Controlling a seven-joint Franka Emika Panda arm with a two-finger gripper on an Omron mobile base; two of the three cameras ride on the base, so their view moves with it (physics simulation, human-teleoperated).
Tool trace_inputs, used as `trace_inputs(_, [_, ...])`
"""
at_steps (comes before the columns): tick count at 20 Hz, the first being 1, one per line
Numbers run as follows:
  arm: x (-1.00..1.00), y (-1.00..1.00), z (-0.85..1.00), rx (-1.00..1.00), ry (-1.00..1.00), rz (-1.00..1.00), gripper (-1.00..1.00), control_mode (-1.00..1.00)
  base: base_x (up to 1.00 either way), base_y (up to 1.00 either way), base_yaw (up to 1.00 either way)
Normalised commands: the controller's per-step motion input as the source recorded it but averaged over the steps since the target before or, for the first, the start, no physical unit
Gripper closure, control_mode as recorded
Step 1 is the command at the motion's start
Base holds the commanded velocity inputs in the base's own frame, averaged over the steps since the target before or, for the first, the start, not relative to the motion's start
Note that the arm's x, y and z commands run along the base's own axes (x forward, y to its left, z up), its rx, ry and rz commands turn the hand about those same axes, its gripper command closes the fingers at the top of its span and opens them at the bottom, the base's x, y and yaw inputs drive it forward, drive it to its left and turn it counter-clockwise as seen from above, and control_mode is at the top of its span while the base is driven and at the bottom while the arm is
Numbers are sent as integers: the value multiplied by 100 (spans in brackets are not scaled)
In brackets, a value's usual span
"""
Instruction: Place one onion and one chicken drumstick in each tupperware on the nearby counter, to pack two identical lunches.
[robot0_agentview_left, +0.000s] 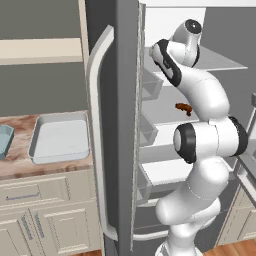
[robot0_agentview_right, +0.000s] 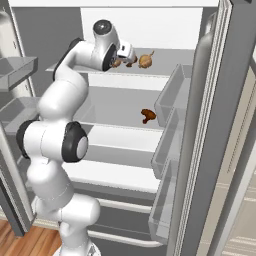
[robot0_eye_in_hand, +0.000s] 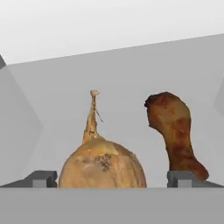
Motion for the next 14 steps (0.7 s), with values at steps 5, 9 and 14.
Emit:
trace_inputs(5, [34,0,-14,0,5,1,-100,-100,0,0,0])
trace_inputs(9, [2,0,-27,0,9,0,-100,-100,0,0,0])
trace_inputs(14, [-22,0,-54,0,15,0,-100,-100,0,0,0])
